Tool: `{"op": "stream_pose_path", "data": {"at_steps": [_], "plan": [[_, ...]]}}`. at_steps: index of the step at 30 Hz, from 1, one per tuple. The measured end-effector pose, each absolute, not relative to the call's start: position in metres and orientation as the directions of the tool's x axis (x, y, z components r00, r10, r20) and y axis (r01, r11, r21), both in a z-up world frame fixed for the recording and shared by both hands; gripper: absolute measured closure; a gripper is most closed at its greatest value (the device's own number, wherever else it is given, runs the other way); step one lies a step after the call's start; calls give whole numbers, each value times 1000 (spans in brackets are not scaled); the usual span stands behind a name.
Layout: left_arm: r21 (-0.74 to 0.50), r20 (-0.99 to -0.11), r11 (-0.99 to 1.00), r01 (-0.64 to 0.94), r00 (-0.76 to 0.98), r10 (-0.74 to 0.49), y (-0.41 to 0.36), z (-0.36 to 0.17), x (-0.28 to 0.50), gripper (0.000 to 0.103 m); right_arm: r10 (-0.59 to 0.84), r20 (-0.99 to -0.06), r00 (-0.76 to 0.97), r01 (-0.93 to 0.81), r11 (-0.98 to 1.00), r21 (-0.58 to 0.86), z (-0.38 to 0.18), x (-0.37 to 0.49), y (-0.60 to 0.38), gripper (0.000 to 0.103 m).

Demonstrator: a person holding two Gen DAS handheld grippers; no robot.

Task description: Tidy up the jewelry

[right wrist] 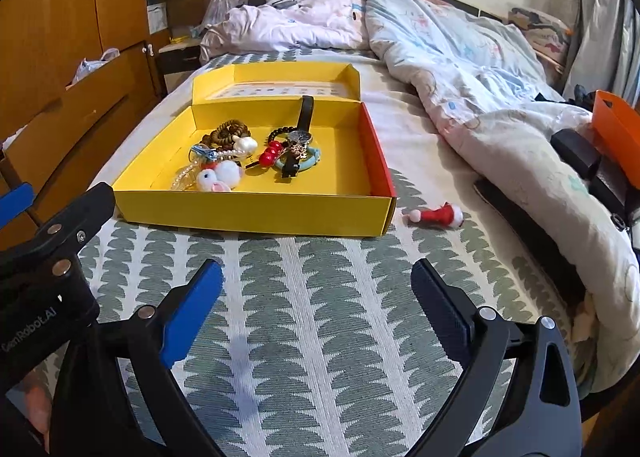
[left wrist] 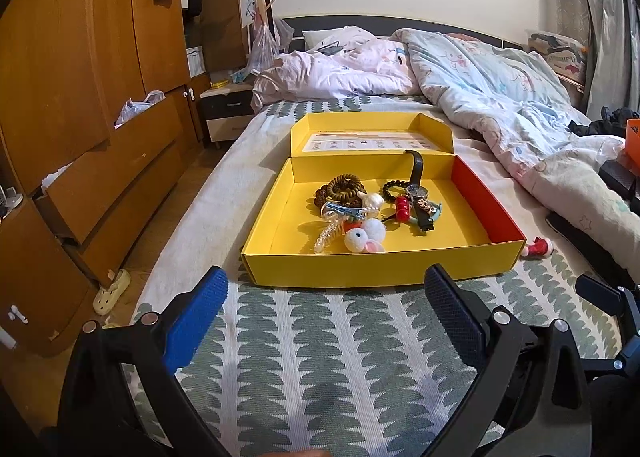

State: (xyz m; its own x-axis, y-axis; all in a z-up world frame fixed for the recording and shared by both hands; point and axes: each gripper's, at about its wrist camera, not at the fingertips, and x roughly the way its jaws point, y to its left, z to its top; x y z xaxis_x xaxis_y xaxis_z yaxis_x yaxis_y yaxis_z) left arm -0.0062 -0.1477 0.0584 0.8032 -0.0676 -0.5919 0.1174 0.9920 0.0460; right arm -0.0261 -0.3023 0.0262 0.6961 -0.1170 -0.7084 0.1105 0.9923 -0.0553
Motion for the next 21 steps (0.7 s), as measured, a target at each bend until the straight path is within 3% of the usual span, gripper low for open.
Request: {"op": "stream_pose_path", "data": {"at_steps": [7, 21], "plan": [[75, -573, 992, 103, 819, -42, -150, 59, -8, 6, -116, -711, 693, 108, 993, -57, 25, -25, -303, 7], [44, -615, 991, 129, 785, -75, -149, 55, -5, 6, -127, -718, 684, 107, 991, -74, 20, -27, -303, 7]]}}
